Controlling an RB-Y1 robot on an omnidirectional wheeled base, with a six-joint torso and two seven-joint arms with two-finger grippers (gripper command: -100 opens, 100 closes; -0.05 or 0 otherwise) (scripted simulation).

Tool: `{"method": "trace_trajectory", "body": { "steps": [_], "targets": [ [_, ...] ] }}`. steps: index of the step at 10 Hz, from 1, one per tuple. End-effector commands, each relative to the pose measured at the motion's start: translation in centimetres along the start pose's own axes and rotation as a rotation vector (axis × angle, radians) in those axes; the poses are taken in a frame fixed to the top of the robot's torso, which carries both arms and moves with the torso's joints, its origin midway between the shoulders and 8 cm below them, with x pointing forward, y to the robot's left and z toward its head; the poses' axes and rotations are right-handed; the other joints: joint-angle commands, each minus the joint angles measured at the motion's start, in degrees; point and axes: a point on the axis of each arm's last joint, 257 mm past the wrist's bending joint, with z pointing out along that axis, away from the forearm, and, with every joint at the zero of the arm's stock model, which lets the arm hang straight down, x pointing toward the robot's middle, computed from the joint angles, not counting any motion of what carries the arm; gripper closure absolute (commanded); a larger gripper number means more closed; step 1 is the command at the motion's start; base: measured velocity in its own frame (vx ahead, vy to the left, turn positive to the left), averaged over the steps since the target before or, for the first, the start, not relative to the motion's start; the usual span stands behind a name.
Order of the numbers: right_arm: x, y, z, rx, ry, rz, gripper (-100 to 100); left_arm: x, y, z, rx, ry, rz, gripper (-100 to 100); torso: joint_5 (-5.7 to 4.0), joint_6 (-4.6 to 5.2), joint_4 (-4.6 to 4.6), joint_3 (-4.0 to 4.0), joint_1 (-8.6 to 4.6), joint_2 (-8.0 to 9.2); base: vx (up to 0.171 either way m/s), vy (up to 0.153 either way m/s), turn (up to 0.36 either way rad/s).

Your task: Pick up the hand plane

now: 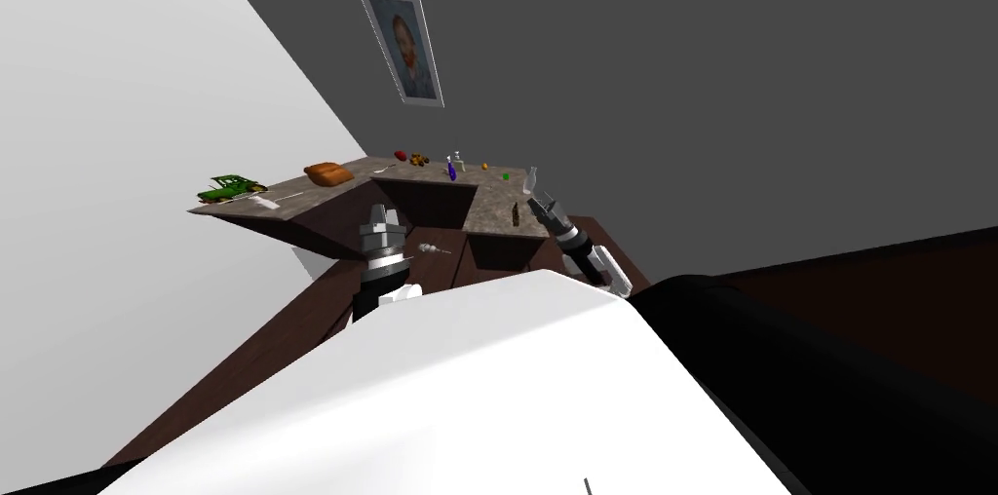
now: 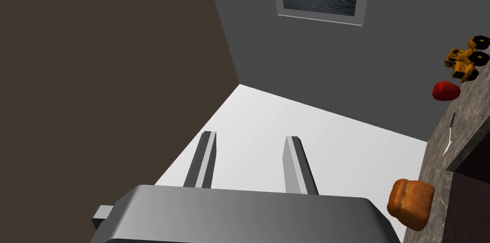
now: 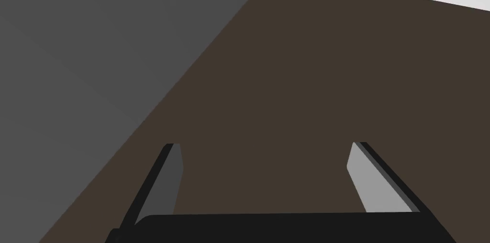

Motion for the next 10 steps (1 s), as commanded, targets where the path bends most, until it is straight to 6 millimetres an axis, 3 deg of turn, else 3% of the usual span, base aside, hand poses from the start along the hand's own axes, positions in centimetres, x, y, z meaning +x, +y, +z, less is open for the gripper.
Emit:
{"method": "trace_trajectory", "body": {
  "steps": [1, 7, 10],
  "targets": [
    [0.7, 0.2, -0.1, -0.018, 0.040, -0.052, -100, 0.0, 0.0, 0.0, 0.000, 0.000, 0.000, 0, 0.00, 0.00, 0.00, 0.00, 0.00, 0.00, -0.039, -0.049, 0.141],
    [4.5, 0.5, -1.6, -0.123, 0.244, -0.288, -100, 0.0, 0.0, 0.0, 0.000, 0.000, 0.000, 0, 0.00, 0.02, -0.01, -0.02, 0.02, -0.04, -0.042, -0.044, 0.195],
    [6.8, 0.1, -3.4, -0.199, 0.374, -0.417, -100, 0.0, 0.0, 0.0, 0.000, 0.000, 0.000, 0, 0.00, 0.06, -0.01, -0.05, 0.05, -0.09, -0.032, -0.035, 0.240]
  ]
}}
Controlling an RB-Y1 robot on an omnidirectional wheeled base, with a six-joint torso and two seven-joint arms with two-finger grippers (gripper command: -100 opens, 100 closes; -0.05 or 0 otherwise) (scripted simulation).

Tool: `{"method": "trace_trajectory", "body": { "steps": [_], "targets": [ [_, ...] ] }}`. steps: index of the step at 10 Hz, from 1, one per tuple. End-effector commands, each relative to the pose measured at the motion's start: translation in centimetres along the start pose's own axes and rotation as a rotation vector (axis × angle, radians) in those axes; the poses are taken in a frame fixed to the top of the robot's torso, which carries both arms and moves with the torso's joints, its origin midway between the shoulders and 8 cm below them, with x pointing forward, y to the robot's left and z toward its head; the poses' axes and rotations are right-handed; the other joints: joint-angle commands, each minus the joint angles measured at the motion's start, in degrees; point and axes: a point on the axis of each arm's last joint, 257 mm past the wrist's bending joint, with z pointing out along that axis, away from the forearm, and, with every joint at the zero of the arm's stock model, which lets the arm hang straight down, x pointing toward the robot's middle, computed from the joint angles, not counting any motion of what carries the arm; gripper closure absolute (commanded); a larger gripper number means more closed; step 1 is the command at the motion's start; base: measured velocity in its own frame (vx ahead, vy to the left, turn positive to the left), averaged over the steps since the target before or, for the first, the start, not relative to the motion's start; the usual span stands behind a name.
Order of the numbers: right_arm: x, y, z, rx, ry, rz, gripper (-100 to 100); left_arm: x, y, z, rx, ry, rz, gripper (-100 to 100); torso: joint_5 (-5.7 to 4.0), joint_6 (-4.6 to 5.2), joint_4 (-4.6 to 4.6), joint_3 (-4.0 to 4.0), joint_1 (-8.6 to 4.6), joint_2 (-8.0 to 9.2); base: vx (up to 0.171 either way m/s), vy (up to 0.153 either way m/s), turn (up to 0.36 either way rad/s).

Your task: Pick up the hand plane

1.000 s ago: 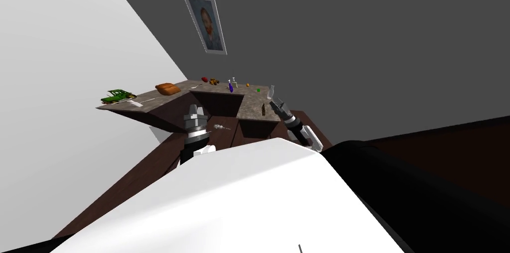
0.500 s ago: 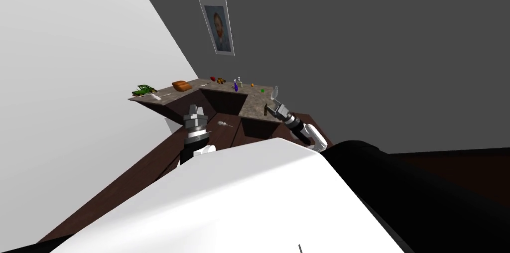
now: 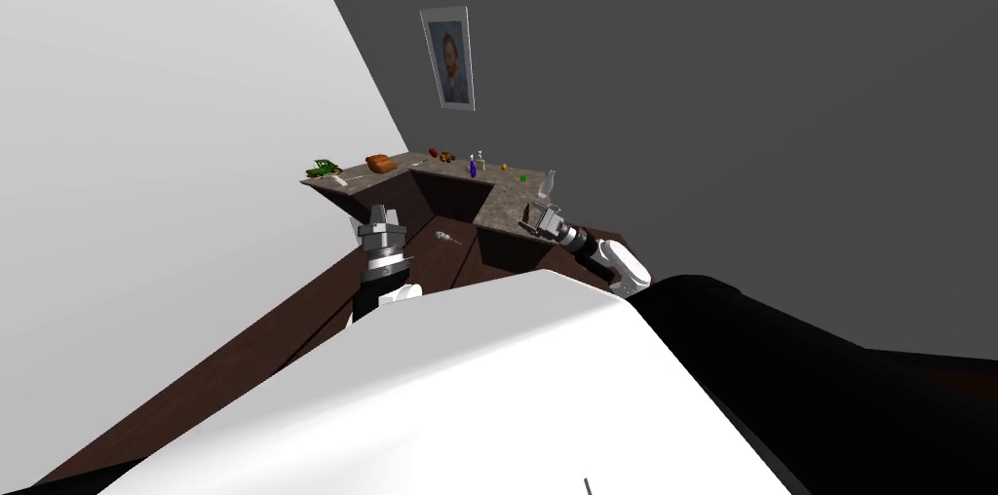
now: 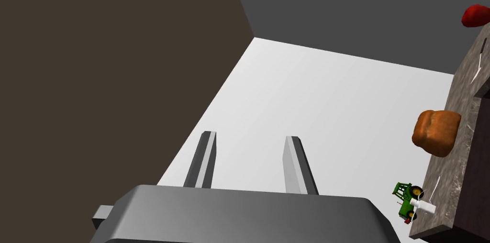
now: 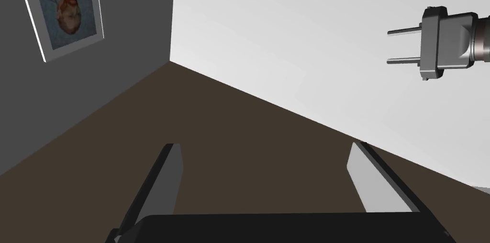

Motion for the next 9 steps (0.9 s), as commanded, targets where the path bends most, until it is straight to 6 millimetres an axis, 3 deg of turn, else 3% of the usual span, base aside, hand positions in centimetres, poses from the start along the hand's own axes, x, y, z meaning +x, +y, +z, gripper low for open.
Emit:
{"method": "trace_trajectory", "body": {
  "steps": [1, 9],
  "targets": [
    [1.0, 0.4, -0.2, -0.027, 0.047, -0.054, -100, 0.0, 0.0, 0.0, 0.000, 0.000, 0.000, 0, 0.00, 0.00, 0.00, 0.00, 0.00, 0.00, -0.025, -0.033, 0.123],
    [8.3, 1.0, -4.3, -0.222, 0.350, -0.337, -100, 0.0, 0.0, 0.0, 0.000, 0.000, 0.000, 0, 0.00, 0.01, -0.02, -0.06, 0.03, -0.10, -0.018, -0.025, 0.203]
  ]
}}
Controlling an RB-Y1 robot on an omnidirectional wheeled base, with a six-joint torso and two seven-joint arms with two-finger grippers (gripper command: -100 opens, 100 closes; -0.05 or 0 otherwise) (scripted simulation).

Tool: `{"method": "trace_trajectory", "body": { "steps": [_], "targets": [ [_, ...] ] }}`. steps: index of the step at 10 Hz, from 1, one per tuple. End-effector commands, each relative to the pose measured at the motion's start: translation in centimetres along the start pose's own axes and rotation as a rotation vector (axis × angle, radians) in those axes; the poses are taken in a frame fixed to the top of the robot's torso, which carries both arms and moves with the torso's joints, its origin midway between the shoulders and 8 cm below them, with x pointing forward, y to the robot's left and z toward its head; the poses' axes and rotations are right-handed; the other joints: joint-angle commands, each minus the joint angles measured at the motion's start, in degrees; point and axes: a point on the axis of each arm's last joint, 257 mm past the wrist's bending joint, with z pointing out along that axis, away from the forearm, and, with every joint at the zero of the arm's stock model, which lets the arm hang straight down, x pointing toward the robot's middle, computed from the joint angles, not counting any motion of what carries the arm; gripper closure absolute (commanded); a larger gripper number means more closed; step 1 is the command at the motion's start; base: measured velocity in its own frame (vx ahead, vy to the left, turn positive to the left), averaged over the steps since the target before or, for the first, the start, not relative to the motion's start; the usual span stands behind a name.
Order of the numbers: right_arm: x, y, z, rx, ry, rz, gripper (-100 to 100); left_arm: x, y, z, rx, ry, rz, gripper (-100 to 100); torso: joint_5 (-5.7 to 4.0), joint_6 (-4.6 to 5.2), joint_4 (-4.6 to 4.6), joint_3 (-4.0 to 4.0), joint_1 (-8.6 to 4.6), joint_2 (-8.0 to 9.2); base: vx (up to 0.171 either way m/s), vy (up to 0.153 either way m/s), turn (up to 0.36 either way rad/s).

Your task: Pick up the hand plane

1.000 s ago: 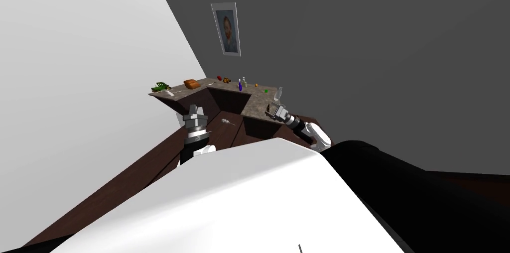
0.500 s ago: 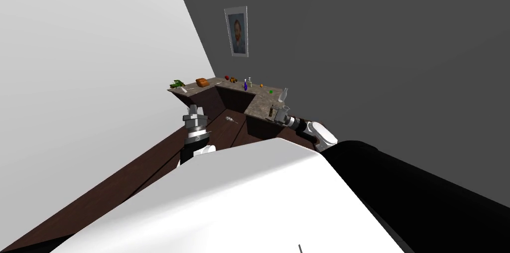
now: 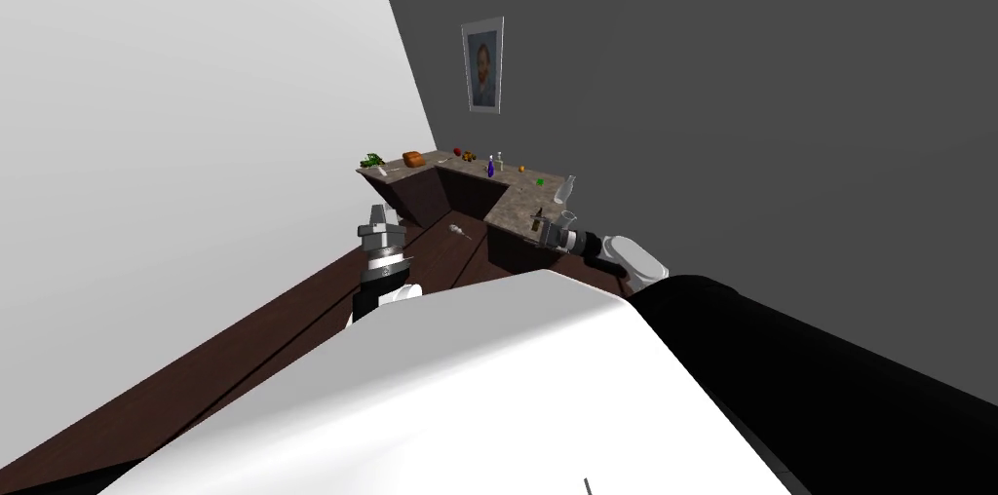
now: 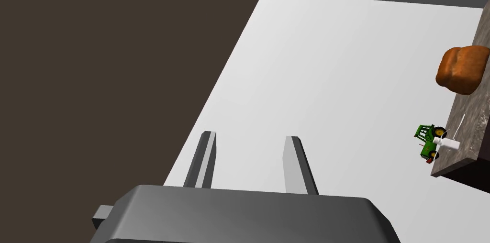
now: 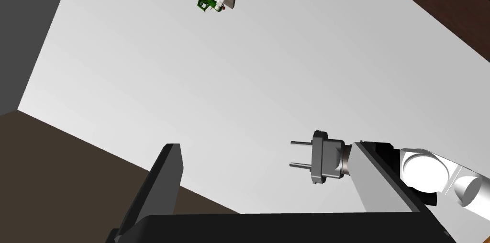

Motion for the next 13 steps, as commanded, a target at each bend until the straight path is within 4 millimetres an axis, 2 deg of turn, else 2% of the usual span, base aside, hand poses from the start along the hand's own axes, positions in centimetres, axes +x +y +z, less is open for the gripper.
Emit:
{"method": "trace_trajectory", "body": {
  "steps": [1, 2, 3, 4, 5, 6, 7, 8, 9, 10, 13],
  "targets": [
    [2.1, 0.7, -0.9, -0.060, 0.075, -0.063, -100, 0.0, 0.0, 0.0, 0.000, 0.000, 0.000, 0, 0.00, 0.00, 0.00, 0.00, 0.00, 0.00, -0.004, -0.016, 0.264],
    [2.6, 0.8, -0.9, -0.067, 0.094, -0.083, -100, 0.0, 0.0, 0.0, 0.000, 0.000, 0.000, 0, 0.01, -0.05, -0.01, -0.02, 0.00, -0.03, -0.002, -0.020, 0.147],
    [4.3, 1.4, -1.9, -0.120, 0.150, -0.126, -100, 0.0, 0.0, 0.0, 0.000, 0.000, 0.000, 0, 0.00, 0.01, -0.01, -0.02, 0.00, -0.03, 0.002, -0.016, 0.256],
    [4.7, 1.5, -2.0, -0.125, 0.166, -0.142, -100, 0.0, 0.0, 0.0, 0.000, 0.000, 0.000, 0, 0.00, -0.03, -0.01, -0.03, 0.00, -0.05, 0.002, -0.022, 0.106],
    [6.4, 2.1, -3.1, -0.180, 0.222, -0.183, -100, 0.0, 0.0, 0.0, 0.000, 0.000, 0.000, 0, 0.00, 0.02, -0.01, -0.03, 0.00, -0.05, 0.005, -0.017, 0.248],
    [6.8, 2.1, -3.2, -0.185, 0.237, -0.198, -100, 0.0, 0.0, 0.0, 0.000, 0.000, 0.000, 0, 0.01, -0.03, -0.01, -0.03, 0.01, -0.06, 0.005, -0.018, 0.130],
    [8.5, 2.6, -4.5, -0.242, 0.291, -0.235, -100, 0.0, 0.0, 0.0, 0.000, 0.000, 0.000, 0, 0.00, 0.01, -0.01, -0.04, 0.01, -0.07, 0.015, -0.016, 0.215],
    [8.8, 2.6, -4.6, -0.247, 0.305, -0.250, -100, 0.0, 0.0, 0.0, 0.000, 0.000, 0.000, 0, 0.01, -0.03, -0.03, -0.07, 0.01, -0.11, 0.013, -0.019, 0.124],
    [10.5, 3.0, -6.1, -0.305, 0.360, -0.287, -100, 0.0, 0.0, 0.0, 0.000, 0.000, 0.000, 0, 0.00, 0.02, -0.02, -0.06, 0.01, -0.11, 0.017, -0.015, 0.241],
    [10.8, 3.0, -6.2, -0.309, 0.370, -0.297, -100, 0.0, 0.0, 0.0, 0.000, 0.000, 0.000, 0, 0.00, -0.03, -0.03, -0.07, 0.02, -0.13, 0.016, -0.017, 0.127],
    [15.6, 4.0, -11.5, -0.486, 0.535, -0.396, -100, 0.0, 0.0, 0.0, 0.000, 0.000, 0.000, 0, 0.01, -0.04, -0.05, -0.12, 0.00, -0.21, 0.039, -0.024, 0.291]
  ]
}}
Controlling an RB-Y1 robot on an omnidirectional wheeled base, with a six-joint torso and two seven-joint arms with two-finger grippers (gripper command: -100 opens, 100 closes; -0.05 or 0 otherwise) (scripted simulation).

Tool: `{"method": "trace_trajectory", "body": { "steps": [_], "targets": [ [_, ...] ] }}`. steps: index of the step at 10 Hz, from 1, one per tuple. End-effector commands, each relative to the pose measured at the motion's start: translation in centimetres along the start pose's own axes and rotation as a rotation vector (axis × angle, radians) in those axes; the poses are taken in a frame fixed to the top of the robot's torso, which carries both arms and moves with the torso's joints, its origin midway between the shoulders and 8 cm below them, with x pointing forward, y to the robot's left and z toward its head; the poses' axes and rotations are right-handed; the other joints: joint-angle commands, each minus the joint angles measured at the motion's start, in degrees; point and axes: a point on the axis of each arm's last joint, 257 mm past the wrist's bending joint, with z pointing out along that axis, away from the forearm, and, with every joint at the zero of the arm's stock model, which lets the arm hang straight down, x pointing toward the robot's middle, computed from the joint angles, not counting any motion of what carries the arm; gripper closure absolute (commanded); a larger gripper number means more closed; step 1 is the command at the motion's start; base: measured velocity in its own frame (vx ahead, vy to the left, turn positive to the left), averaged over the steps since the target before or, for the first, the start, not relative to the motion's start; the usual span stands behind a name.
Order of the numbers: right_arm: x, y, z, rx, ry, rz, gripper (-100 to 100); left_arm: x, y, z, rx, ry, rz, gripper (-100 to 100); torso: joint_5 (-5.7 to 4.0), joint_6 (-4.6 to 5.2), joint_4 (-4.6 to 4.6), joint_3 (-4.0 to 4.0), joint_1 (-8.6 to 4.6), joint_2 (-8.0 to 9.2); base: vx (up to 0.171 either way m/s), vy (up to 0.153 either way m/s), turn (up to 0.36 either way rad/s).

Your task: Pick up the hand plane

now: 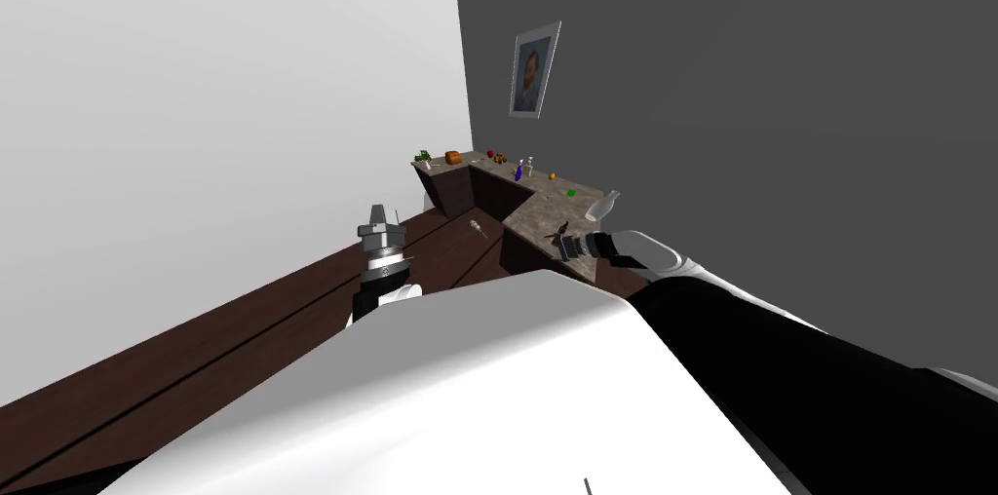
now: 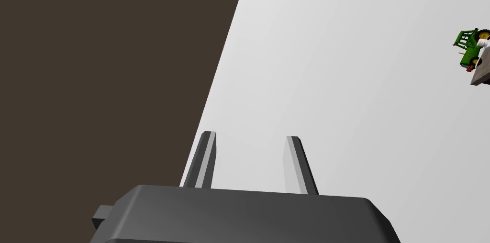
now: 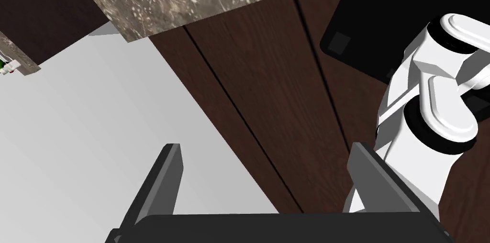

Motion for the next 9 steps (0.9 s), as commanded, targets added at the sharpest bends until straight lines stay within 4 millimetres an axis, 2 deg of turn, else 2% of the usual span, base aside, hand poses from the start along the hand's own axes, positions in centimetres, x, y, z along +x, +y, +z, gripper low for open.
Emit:
{"method": "trace_trajectory", "body": {
  "steps": [1, 2, 3, 6, 9],
  "targets": [
    [1.7, 1.2, -0.3, -0.053, 0.044, -0.039, -100, 0.0, 0.0, 0.0, 0.000, 0.000, 0.000, 0, 0.00, 0.00, 0.00, 0.00, 0.00, 0.00, 0.044, -0.029, 0.070],
    [3.3, 2.6, -1.0, -0.112, 0.085, -0.067, -100, 0.0, 0.0, 0.0, 0.000, 0.000, 0.000, 0, -0.01, 0.04, 0.00, 0.01, 0.03, 0.03, 0.036, -0.016, 0.178],
    [3.5, 2.6, -1.0, -0.115, 0.092, -0.073, -100, 0.0, 0.0, 0.0, 0.000, 0.000, 0.000, 0, 0.01, -0.01, 0.01, 0.02, 0.07, 0.04, 0.029, -0.015, 0.110],
    [8.3, 6.4, -3.8, -0.290, 0.210, -0.152, -100, 0.0, 0.0, 0.0, 0.000, 0.000, 0.000, 0, -0.01, 0.00, -0.01, -0.02, 0.03, -0.02, 0.059, -0.028, 0.212],
    [11.8, 9.2, -6.7, -0.434, 0.290, -0.202, -100, 0.0, 0.0, 0.0, 0.000, 0.000, 0.000, 0, 0.00, 0.03, -0.03, -0.08, 0.05, -0.13, 0.081, -0.037, 0.195]
  ]
}}
